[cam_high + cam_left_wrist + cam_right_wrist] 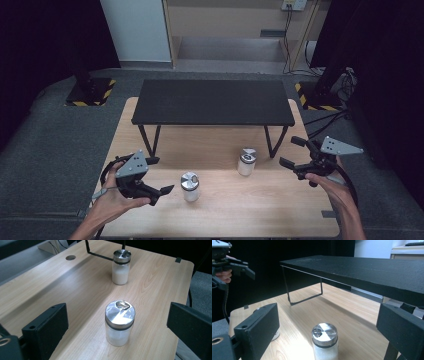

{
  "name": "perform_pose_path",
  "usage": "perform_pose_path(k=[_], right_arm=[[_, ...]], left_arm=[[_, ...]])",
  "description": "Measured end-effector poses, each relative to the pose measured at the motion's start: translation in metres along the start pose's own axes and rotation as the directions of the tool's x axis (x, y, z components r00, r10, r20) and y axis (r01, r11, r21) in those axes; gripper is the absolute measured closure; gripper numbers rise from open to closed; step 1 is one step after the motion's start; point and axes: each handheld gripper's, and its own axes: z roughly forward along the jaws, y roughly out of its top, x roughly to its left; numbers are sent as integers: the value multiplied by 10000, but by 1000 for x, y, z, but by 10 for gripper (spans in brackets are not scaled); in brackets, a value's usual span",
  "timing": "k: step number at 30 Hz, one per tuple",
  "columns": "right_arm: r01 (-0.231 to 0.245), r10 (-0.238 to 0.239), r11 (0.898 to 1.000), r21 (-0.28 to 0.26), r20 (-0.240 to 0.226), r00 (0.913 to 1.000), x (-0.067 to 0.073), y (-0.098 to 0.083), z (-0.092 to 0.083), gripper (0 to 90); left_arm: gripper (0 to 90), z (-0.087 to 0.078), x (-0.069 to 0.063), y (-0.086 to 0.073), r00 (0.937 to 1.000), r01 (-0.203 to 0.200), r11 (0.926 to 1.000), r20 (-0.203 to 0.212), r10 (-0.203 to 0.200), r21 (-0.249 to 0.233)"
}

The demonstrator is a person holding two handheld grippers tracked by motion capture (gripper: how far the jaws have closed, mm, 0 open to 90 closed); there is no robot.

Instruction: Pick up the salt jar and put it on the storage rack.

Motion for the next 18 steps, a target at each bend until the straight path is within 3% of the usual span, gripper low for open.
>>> perform_pose_path(k=[6,18], right_arm=[[17,-17,10000,-51,56,10000,0,0,-2,48],[71,-71,9999,-123,-3,10000,1,2,-2,52]], left_arm=[[23,19,2,4,9998,-122,9988,166,115,482],[30,49,4,8,9990,-100,9960,440,61,887]])
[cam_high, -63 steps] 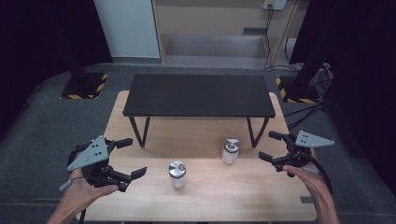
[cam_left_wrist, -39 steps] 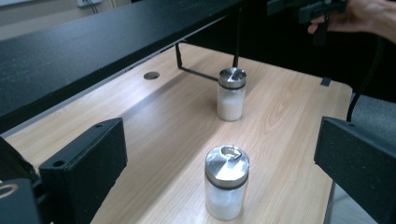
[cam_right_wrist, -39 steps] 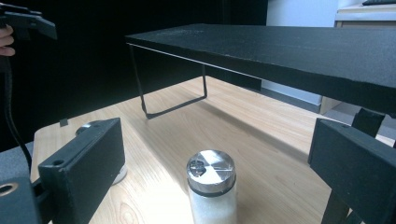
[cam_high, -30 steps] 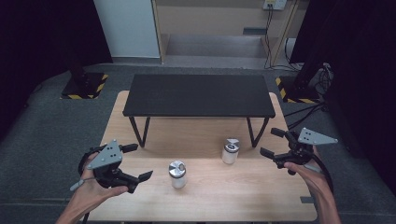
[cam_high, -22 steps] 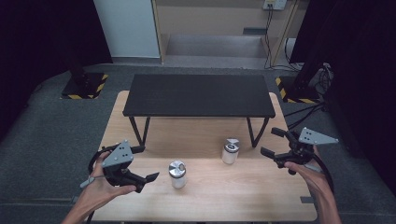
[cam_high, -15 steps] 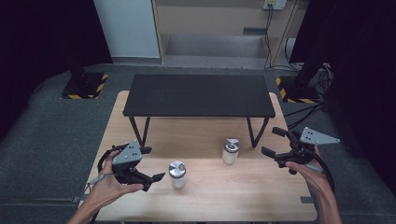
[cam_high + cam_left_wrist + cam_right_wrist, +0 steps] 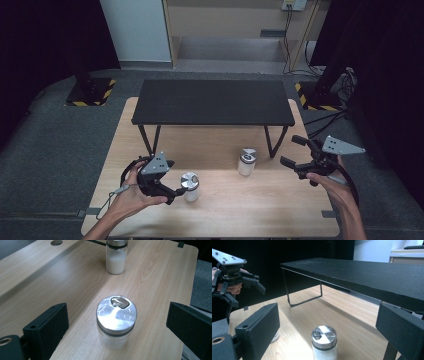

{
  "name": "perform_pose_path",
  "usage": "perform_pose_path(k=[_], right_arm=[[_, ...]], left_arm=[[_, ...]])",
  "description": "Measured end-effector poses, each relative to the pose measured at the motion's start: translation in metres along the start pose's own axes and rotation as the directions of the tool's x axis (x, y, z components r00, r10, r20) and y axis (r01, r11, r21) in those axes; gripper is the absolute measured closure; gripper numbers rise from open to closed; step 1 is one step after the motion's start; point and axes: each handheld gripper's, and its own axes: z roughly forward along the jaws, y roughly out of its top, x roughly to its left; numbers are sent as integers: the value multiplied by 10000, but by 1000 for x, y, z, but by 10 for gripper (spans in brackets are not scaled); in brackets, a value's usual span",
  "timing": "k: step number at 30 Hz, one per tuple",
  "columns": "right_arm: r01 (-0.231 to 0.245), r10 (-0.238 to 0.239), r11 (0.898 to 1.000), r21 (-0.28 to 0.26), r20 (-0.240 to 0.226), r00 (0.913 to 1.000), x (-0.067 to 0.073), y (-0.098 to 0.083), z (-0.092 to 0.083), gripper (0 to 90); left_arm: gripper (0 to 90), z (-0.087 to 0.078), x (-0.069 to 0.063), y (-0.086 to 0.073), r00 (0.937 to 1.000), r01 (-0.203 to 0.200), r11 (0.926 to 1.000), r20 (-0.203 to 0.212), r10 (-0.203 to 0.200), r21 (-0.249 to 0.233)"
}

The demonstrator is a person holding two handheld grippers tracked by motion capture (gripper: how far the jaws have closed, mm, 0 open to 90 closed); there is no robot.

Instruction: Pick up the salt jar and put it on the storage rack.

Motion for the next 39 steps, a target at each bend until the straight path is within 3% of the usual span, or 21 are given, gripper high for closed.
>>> perform_pose_path(k=[15,23,28,33,39], right_arm=[[3,-3,9999,-126,-8,10000,0,1,-2,54],[3,-2,9998,-182,39,10000,0,0,-3,57],[-6,7,9998,-211,61,10000,-1,0,-4,59],[-1,4,9997,-235,119,9999,0,0,-5,64],[33,-25,9994,-330,240,9997,0,-1,-5,71]], left_arm=[[52,37,-2,9,9999,-108,9952,83,101,975],[99,54,5,4,9992,302,9937,243,-330,1081],[176,61,5,4,9994,177,9935,263,-208,1127],[326,63,12,-1,9983,335,9945,451,-381,988],[333,62,9,-1,9988,267,9953,387,-304,929]])
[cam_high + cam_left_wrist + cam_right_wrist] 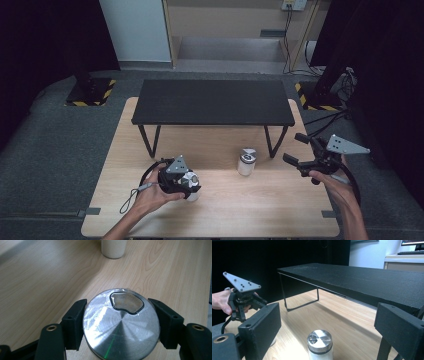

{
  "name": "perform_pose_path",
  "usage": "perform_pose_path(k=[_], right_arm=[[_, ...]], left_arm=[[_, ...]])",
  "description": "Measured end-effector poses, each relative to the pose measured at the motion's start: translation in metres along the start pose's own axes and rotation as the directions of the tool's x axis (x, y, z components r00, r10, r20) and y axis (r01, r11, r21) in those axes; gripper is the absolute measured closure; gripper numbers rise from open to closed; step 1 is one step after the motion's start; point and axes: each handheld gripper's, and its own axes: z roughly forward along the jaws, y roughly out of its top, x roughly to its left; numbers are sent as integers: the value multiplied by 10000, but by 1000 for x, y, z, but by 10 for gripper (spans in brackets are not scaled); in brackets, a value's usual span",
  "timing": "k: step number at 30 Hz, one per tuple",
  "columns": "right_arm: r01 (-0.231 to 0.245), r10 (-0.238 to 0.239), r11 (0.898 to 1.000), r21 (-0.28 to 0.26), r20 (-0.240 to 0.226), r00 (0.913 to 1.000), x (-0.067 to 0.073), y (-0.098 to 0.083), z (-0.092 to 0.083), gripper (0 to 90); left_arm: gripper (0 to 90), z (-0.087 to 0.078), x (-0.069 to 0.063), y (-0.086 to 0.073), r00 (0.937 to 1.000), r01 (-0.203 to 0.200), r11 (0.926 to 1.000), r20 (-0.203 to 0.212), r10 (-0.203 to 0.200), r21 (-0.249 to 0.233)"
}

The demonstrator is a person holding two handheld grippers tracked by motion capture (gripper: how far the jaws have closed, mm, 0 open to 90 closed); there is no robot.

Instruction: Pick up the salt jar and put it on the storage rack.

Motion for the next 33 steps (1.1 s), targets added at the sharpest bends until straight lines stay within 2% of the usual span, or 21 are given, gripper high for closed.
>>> perform_pose_path(k=[7,11,15,22,29,33], right_arm=[[-37,37,10000,4,-24,10000,-1,0,1,71],[-39,39,10000,12,-46,10000,-1,0,1,72],[-34,35,10000,41,-96,9999,-1,0,2,73],[-1,1,10000,-39,-95,10000,-1,1,1,73],[44,-45,10000,-82,-111,9999,0,2,0,75],[86,-88,9998,-162,-120,9999,1,3,-1,75]], left_arm=[[335,-1,-3,1,9999,57,10000,-99,-56,14],[337,-3,-3,-1,9996,273,9996,-58,-273,-75],[337,-8,-6,1,9999,150,9997,-75,-151,-180],[337,-28,-10,11,10000,48,9989,3,-48,-467],[337,-53,-18,26,9997,-208,9972,114,217,-711],[337,-69,-24,39,9988,-451,9965,177,465,-705]])
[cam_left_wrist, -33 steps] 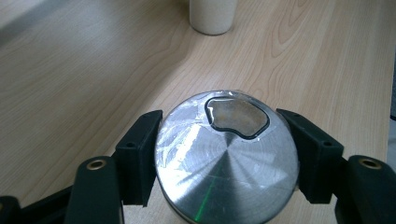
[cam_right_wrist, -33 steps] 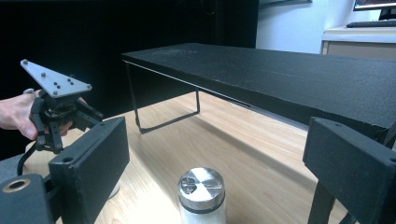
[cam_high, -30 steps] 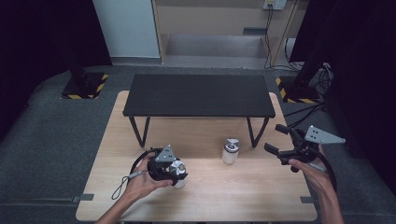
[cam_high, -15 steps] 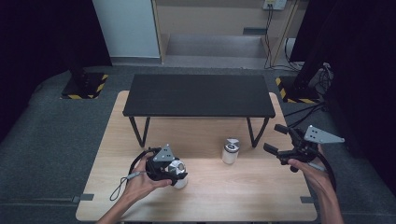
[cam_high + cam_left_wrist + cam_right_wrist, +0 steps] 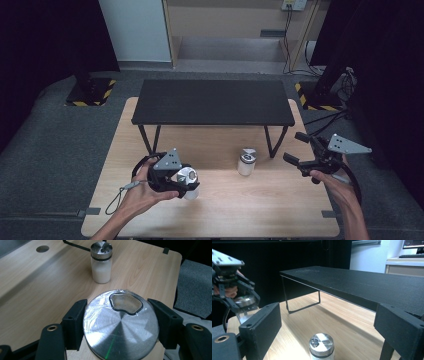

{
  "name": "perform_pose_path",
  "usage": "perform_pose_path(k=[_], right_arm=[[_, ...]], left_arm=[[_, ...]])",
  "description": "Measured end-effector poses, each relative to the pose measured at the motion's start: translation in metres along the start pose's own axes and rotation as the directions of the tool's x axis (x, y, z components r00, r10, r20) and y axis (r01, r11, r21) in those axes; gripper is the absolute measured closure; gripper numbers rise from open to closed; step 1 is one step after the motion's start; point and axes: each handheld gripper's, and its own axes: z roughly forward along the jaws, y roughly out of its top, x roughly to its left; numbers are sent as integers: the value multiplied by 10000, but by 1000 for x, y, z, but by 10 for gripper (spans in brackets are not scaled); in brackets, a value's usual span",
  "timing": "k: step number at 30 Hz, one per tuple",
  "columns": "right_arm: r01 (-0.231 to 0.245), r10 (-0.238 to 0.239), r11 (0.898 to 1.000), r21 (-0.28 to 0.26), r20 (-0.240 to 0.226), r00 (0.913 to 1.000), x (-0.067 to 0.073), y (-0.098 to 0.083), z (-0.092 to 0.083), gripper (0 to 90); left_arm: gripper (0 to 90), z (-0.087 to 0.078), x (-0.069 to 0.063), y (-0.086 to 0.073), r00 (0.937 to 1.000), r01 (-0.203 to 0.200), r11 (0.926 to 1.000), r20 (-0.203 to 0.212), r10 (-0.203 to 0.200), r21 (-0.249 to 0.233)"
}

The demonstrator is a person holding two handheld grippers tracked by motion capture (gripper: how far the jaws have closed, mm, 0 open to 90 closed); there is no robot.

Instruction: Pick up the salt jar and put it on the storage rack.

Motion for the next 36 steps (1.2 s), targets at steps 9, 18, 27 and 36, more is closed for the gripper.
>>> perform_pose_path(k=[9,18,27,36], right_arm=[[22,-22,10000,-58,-54,10000,1,1,1,75],[-8,8,10000,-66,-24,10000,-1,0,1,75],[-40,39,9999,-109,-57,10000,-1,0,2,75],[-68,68,9998,-185,-31,10000,-2,-1,0,75]], left_arm=[[337,-33,3,45,9990,-410,9988,168,406,254],[338,-70,9,81,9987,-497,9982,97,501,-347],[338,-91,22,112,9996,-293,9984,16,294,-479],[338,-96,29,143,9975,-342,9994,-619,338,-41]])
